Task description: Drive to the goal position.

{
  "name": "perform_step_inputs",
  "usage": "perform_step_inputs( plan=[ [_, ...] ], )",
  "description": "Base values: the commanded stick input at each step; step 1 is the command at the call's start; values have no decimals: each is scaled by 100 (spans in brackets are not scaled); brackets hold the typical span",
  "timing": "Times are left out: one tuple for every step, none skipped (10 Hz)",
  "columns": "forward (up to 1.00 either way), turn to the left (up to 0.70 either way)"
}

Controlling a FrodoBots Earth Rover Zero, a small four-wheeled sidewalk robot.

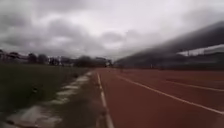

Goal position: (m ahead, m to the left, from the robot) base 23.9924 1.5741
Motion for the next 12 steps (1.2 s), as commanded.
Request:
perform_step_inputs(
  plan=[
    [70, 0],
    [70, 0],
    [70, 0],
    [70, 0],
    [70, 0],
    [70, 0],
    [70, 0],
    [70, 0],
    [70, 0],
    [70, 0],
    [70, 0],
    [70, 0]
  ],
)
